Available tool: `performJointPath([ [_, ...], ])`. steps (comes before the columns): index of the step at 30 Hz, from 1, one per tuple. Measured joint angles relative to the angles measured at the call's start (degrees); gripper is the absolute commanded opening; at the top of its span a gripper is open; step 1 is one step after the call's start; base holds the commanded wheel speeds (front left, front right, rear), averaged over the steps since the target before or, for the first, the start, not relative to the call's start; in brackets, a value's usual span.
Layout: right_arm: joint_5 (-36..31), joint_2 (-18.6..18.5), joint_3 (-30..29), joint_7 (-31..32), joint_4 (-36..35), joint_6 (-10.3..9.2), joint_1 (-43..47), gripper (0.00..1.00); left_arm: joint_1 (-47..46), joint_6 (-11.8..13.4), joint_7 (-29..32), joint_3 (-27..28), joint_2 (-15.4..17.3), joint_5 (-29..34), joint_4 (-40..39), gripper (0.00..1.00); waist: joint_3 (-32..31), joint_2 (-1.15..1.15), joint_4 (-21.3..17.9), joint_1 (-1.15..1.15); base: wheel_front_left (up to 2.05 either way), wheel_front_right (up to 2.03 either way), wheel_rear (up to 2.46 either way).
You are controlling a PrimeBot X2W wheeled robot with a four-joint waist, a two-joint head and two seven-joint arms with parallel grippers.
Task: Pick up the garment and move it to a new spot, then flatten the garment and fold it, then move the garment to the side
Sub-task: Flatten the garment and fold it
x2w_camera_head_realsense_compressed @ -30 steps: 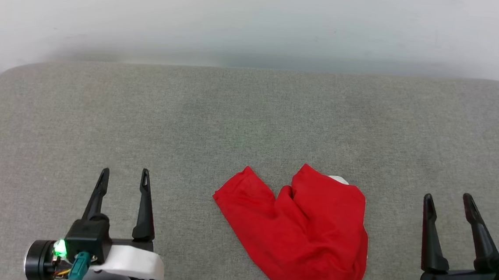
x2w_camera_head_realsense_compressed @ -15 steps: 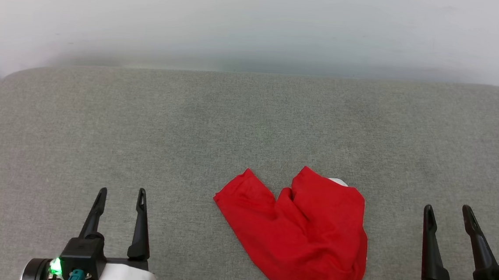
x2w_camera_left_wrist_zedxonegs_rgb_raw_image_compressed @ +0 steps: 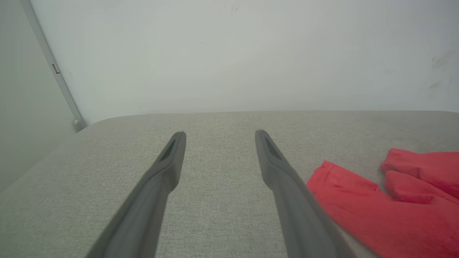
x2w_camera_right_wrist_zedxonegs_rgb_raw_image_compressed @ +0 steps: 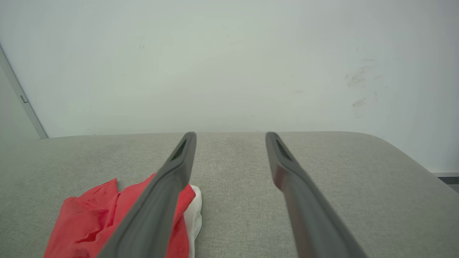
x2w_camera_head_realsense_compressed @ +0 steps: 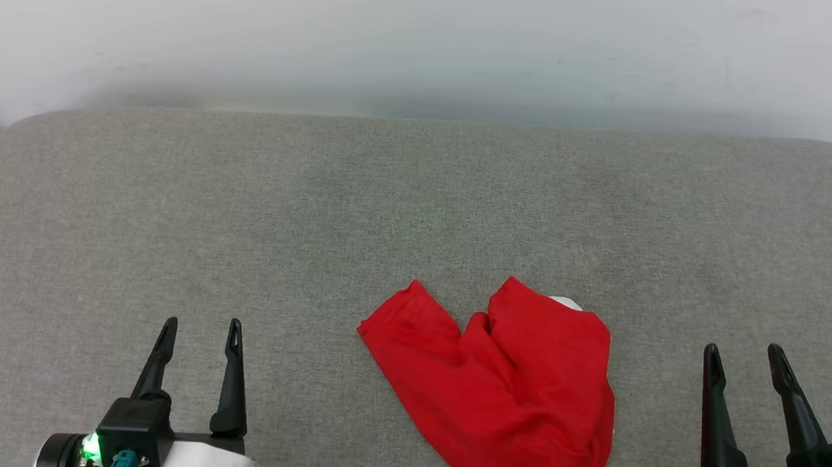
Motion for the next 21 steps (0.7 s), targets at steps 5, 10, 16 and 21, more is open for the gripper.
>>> performJointPath([
  [5,0.0,0.0,0.0,0.0,0.0,0.0,0.0,1.0,0.0,-0.6,0.0,0.6,-0.4,0.4,0.3,1.0,-0.1,0.0,-0.2,0.0,0.0,0.0,0.0],
  [10,0.0,0.0,0.1,0.0,0.1,0.0,0.0,1.0,-0.5,-1.6,0.0,0.9,-0.6,0.5,0.8,1.0,-0.1,0.0,-0.2,0.0,0.0,0.0,0.0],
  [16,-0.4,0.0,0.3,0.0,0.1,0.0,-0.5,1.0,-6.5,-4.1,0.0,2.6,0.7,0.8,1.4,1.0,0.1,0.0,-0.2,0.0,0.0,0.0,0.0],
  [21,-1.0,0.0,0.4,0.0,0.1,0.0,-0.7,1.0,-14.8,-6.6,0.0,1.9,3.7,1.6,3.5,1.0,0.4,0.0,-0.5,0.0,0.0,0.0,0.0],
])
